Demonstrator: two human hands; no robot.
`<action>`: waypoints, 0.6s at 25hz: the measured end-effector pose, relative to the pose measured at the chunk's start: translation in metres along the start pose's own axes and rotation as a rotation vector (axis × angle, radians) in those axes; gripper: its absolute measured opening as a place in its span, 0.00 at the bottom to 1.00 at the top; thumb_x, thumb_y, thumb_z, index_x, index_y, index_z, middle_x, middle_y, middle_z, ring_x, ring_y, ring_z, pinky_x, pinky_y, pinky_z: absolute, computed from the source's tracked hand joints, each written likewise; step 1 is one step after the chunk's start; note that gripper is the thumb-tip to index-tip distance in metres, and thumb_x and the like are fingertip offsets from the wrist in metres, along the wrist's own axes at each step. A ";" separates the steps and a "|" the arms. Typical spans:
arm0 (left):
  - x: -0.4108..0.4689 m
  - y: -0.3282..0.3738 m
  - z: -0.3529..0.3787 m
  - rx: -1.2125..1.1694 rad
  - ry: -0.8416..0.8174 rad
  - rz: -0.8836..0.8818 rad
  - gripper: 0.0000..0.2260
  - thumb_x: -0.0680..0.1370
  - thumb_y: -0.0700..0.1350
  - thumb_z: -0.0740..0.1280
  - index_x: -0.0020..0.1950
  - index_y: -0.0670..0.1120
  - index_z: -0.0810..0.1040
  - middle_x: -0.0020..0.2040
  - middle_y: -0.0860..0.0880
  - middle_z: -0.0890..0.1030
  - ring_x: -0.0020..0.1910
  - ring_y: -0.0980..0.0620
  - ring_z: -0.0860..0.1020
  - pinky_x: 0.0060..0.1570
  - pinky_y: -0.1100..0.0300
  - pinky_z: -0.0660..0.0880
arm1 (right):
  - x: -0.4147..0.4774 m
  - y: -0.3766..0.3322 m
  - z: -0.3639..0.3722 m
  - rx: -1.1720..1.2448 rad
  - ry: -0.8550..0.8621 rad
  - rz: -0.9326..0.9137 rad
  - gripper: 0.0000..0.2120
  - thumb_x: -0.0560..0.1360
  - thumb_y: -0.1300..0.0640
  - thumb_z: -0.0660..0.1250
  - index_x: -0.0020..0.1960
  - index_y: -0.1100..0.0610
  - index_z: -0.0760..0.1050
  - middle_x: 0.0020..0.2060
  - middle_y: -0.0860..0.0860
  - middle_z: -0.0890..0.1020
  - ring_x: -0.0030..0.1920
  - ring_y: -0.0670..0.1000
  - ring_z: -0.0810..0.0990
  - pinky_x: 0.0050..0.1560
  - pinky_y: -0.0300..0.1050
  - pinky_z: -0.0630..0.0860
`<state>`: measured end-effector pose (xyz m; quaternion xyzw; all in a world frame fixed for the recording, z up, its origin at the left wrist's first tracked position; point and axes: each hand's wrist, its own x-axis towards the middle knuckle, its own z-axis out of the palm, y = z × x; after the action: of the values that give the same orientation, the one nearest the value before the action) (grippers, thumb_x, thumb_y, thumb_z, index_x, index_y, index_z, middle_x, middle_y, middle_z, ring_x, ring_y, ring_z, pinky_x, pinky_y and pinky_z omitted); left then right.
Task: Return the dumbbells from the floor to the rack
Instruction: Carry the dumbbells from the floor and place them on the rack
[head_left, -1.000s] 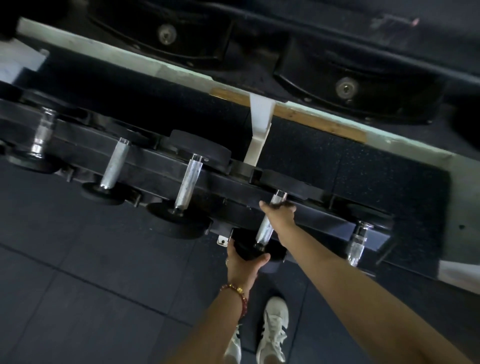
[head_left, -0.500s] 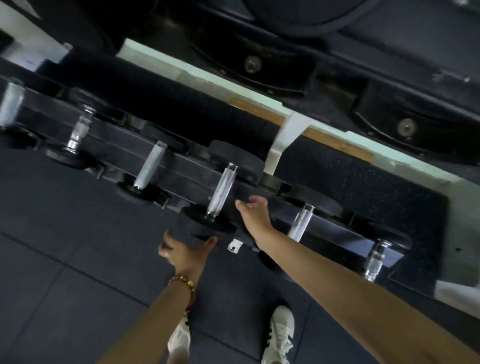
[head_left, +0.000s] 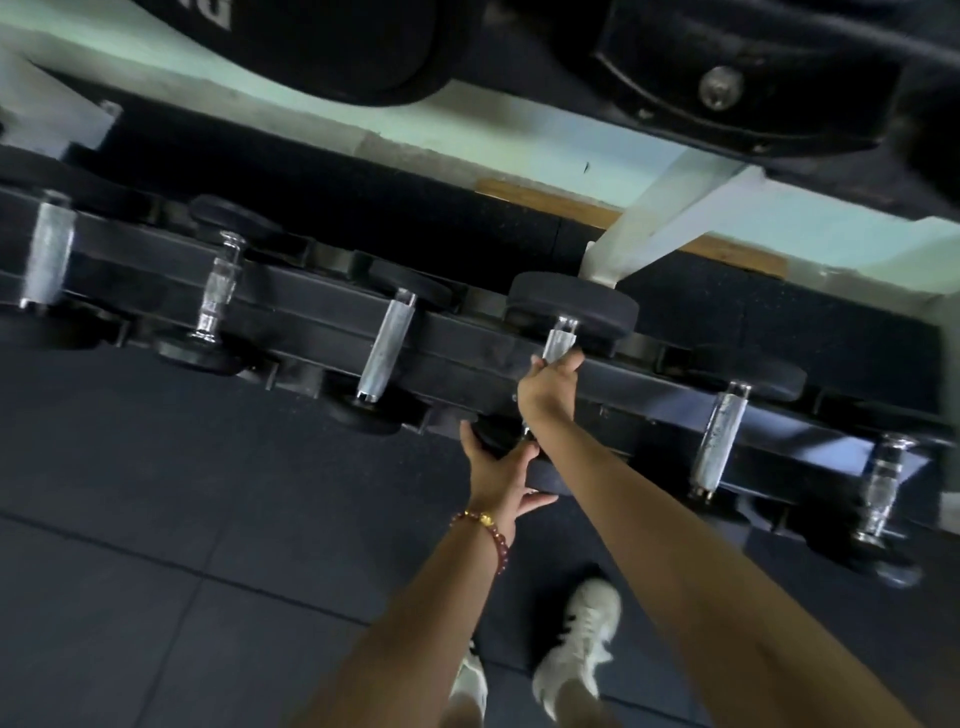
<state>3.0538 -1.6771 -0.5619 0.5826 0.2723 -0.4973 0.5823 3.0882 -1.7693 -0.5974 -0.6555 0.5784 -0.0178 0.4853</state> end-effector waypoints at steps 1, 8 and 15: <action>0.001 0.002 -0.003 0.000 -0.013 -0.010 0.40 0.76 0.41 0.68 0.75 0.61 0.44 0.66 0.49 0.70 0.56 0.44 0.78 0.43 0.48 0.81 | -0.001 -0.003 0.002 -0.005 0.010 0.017 0.18 0.81 0.57 0.54 0.67 0.62 0.55 0.62 0.62 0.70 0.56 0.62 0.76 0.55 0.60 0.76; -0.006 -0.002 0.009 -0.008 0.065 -0.029 0.43 0.76 0.40 0.68 0.76 0.62 0.42 0.68 0.47 0.69 0.62 0.42 0.74 0.40 0.51 0.81 | -0.001 0.002 -0.008 0.000 -0.031 0.005 0.16 0.81 0.59 0.53 0.66 0.63 0.55 0.62 0.61 0.70 0.52 0.55 0.73 0.50 0.49 0.74; -0.008 -0.009 -0.001 -0.008 0.080 0.017 0.34 0.75 0.40 0.69 0.73 0.59 0.55 0.65 0.47 0.72 0.59 0.46 0.76 0.33 0.54 0.82 | -0.016 0.003 -0.003 -0.060 -0.043 0.041 0.17 0.81 0.57 0.54 0.66 0.62 0.56 0.63 0.61 0.72 0.56 0.59 0.77 0.53 0.58 0.77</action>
<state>3.0432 -1.6723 -0.5584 0.6022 0.2924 -0.4674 0.5774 3.0789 -1.7584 -0.5894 -0.6579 0.5813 0.0236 0.4782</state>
